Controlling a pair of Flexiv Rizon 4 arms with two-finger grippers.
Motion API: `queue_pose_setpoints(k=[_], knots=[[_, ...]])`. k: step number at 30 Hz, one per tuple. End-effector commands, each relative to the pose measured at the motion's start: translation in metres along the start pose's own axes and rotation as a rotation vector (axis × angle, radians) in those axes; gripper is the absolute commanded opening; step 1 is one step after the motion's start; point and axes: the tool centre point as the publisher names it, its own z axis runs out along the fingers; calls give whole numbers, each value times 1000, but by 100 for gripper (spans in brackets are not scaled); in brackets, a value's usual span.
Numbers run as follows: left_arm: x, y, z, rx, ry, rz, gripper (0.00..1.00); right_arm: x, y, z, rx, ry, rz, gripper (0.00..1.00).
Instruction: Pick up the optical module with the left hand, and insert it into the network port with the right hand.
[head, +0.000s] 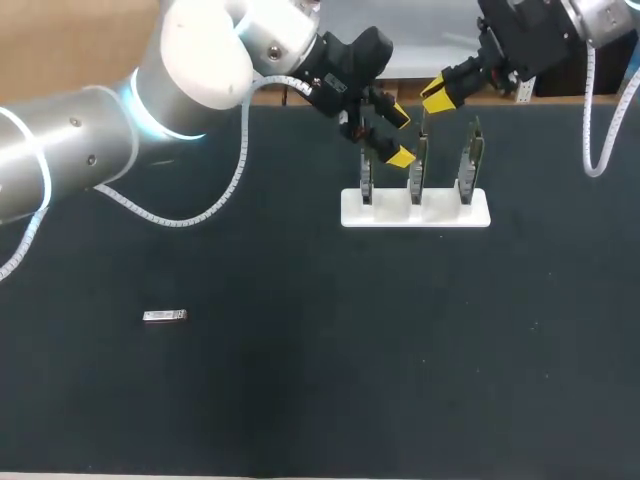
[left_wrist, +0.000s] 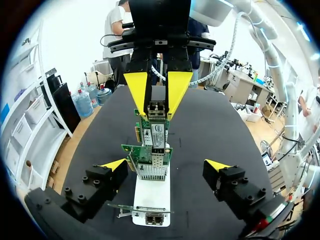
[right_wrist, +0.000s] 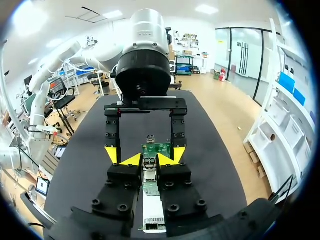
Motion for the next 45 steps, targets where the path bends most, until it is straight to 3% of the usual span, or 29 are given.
queue_pose_setpoints(k=[1, 45], knots=[[-1, 2, 0, 5, 5, -1, 100, 1, 0, 0, 0, -3, -4, 0], [-1, 2, 0, 5, 5, -1, 100, 2, 2, 6, 4, 19, -19, 0]])
